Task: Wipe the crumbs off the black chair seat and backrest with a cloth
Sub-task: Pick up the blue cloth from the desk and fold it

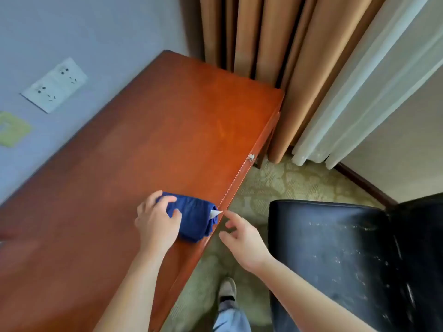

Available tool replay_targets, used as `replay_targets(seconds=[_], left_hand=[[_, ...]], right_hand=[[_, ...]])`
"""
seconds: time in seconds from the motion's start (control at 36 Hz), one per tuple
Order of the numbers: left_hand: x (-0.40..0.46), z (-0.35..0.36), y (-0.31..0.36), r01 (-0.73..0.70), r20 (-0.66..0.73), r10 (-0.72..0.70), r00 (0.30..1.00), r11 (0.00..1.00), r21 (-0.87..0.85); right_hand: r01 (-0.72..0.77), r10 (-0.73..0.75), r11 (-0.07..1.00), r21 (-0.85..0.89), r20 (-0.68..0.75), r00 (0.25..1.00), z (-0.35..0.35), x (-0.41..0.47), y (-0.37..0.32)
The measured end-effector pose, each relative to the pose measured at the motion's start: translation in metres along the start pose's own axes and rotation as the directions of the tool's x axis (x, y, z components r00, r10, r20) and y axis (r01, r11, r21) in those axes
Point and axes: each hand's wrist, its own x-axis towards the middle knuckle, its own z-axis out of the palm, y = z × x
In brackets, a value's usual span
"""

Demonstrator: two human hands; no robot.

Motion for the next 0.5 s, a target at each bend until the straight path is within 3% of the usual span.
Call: replay_targets(seconds=[0.08,0.22,0.33,0.5], left_hand=[[0.016,0.004,-0.008,0.091,0.097,-0.093,0.991,0.996,0.028],[0.024,0.015,-0.030,0.205,0.163,-0.182,0.970,0.969,-0.137],[0.023,0.021,-0.035,0.204,0.158,-0.172,0.972,0.955,-0.214],[0.027,0.024,-0.035,0.217,0.123,-0.196,0.973,0.956,-0.195]], right_hand=[[-0.015,0.015,1.000,0.006,-0.025,1.000,0.018,0.025,-0.010],[-0.059,0.059,0.998,-0.001,-0.044,0.997,0.039,0.046,-0.019],[-0.083,0.071,0.993,-0.083,-0.130,0.989,0.053,0.059,-0.016],[-0.098,0.078,0.989,-0.107,-0.180,0.981,0.062,0.066,-0.012]])
